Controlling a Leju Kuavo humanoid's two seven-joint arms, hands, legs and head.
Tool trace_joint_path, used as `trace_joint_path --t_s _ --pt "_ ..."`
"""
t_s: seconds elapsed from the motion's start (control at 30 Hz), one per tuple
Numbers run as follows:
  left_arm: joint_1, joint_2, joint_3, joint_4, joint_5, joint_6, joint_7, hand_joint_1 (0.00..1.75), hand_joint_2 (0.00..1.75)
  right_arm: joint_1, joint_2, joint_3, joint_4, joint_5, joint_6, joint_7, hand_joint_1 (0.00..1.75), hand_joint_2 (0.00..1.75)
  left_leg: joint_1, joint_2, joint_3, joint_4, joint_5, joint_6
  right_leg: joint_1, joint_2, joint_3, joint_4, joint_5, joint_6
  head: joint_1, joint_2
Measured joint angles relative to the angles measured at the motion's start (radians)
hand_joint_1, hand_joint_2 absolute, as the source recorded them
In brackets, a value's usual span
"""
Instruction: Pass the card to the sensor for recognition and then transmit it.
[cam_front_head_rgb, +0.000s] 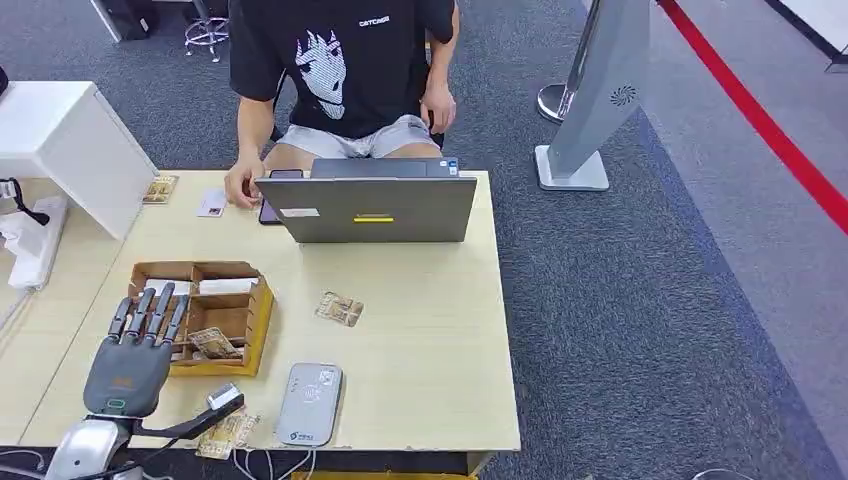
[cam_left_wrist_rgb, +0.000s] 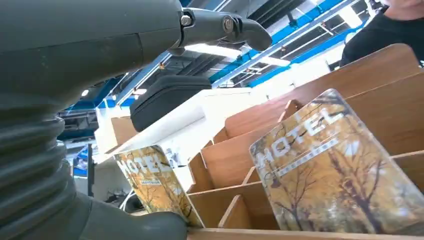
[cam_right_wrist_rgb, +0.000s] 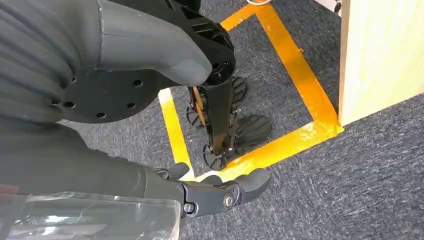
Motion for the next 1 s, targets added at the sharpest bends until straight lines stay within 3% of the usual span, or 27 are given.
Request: trace_joint_path --t_s 0.13,0.17,0.57,0.8,1.0 --pt "0.003 0.0 -0.011 -0.006 0.0 -0.016 0.004 0.02 1.75 0.0 0.0 -0.008 0.0 0.001 0.0 -0.002 0.0 1.75 0.0 0.0 0.0 0.0 0.0 0.0 0.0 0.0 0.0 0.0 0.0 0.0 0.0 0.0" --pt "0.004 0.002 -0.011 -0.006 0.0 -0.021 0.006 1.75 1.75 0.0 0.0 -0.01 0.0 0.002 0.0 -0.003 0.0 1.75 0.0 0.0 0.0 0.0 0.0 0.0 0.0 0.0 0.0 0.0 0.0 0.0 0.0 0.0" --pt "0.014 0.035 -0.011 0.008 0.003 -0.045 0.012 1.75 1.75 0.0 0.0 -0.025 0.0 0.017 0.0 -0.003 0.0 1.75 0.0 0.0 0.0 0.0 0.0 0.0 0.0 0.0 0.0 0.0 0.0 0.0 0.0 0.0" --pt "0.013 0.06 -0.011 0.032 0.032 -0.111 -0.004 1.75 1.75 0.0 0.0 -0.04 0.0 0.026 0.003 -0.003 0.0 1.75 0.0 0.0 0.0 0.0 0.0 0.0 0.0 0.0 0.0 0.0 0.0 0.0 0.0 0.0" --pt "0.008 0.067 -0.011 0.039 0.065 -0.084 -0.016 1.75 1.75 0.0 0.0 -0.049 0.0 0.037 0.005 -0.003 0.0 1.75 0.0 0.0 0.001 0.0 0.0 0.0 0.0 0.0 0.0 0.0 0.0 0.0 0.0 0.0"
